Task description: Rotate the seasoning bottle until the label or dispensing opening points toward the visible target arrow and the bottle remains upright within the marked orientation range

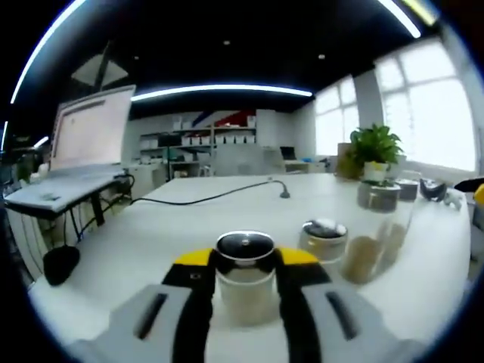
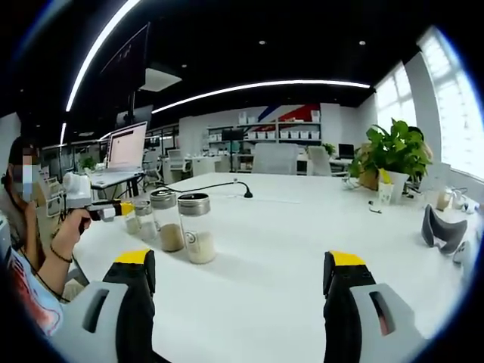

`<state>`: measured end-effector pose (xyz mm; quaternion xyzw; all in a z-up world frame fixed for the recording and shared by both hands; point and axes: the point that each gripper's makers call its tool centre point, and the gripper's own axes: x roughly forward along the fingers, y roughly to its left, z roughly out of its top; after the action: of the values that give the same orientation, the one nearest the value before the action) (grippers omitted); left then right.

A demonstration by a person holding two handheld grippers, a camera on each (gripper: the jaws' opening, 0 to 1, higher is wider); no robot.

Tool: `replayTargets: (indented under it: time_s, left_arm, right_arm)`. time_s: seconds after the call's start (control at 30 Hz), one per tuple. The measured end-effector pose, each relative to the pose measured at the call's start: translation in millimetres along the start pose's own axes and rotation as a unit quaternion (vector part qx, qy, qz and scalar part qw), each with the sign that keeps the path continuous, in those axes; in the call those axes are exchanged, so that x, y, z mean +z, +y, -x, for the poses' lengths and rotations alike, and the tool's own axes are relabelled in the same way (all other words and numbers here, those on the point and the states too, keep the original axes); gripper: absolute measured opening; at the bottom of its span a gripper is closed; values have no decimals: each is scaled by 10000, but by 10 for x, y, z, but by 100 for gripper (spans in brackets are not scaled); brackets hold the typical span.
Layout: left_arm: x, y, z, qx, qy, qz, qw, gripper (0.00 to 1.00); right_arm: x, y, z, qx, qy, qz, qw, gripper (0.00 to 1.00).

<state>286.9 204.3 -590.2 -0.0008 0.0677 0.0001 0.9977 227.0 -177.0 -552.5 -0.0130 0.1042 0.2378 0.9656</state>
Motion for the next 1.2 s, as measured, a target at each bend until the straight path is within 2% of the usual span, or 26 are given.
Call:
replayTargets:
  time_s: [0.2,0.33,0.4,0.43,0.5,0.6,0.7,0.73,0.77,0.83,0.93,0.97,1.03,1.1,1.2]
  left_arm:
    - [-6,-2,11,-14,74,20,10000,33]
    - [4,-13,12,-62,14,-298,9995,34]
    - [11,77,36,175,14,-372,9992,42]
    - [12,117,46,259,14,-401,9989,51]
    - [10,168,75,218,19,-341,9992,58]
    - [86,116,137,-202,-190,-52,9996,55]
    - [200,73,174,-771,-400,25,9962,56]
    - [213,47,166,-1069,-380,-140,9934,57]
    - [211,45,157,-1222,-344,-151,9918,56]
    - [217,-4,151,-1632,-315,-287,9857,53]
    - [281,-113,144,-2315,-391,160,9719,50]
    - [324,-147,134,-2572,-464,346,9646,50]
    - [331,-210,117,-3035,-413,385,9511,50]
    - [313,-219,104,-3225,-299,384,9453,50]
    - [317,-159,37,-3310,-245,383,9425,50]
  right_arm:
    - [-20,-2,-14,2,37,-36,10000,94]
    - [-21,-5,-16,-5,44,-29,10000,94]
    - [-33,3,-25,23,72,-41,10000,93]
    - [-37,5,-28,31,76,-51,10000,93]
    - [-53,10,-39,51,106,-69,9999,93]
    - [-60,20,-43,62,119,-69,9999,93]
    - [-57,41,-46,82,105,-71,9999,93]
    - [-58,50,-49,93,105,-72,9999,93]
    - [-64,70,-60,123,116,-64,9998,94]
    - [-85,101,-86,172,166,-58,9997,94]
    - [-89,118,-90,197,188,-24,9996,94]
    - [-86,118,-89,196,184,-13,9996,94]
    - [-82,106,-84,171,178,2,9997,94]
    - [-80,91,-80,143,177,15,9997,94]
    - [-77,76,-87,125,169,11,9998,94]
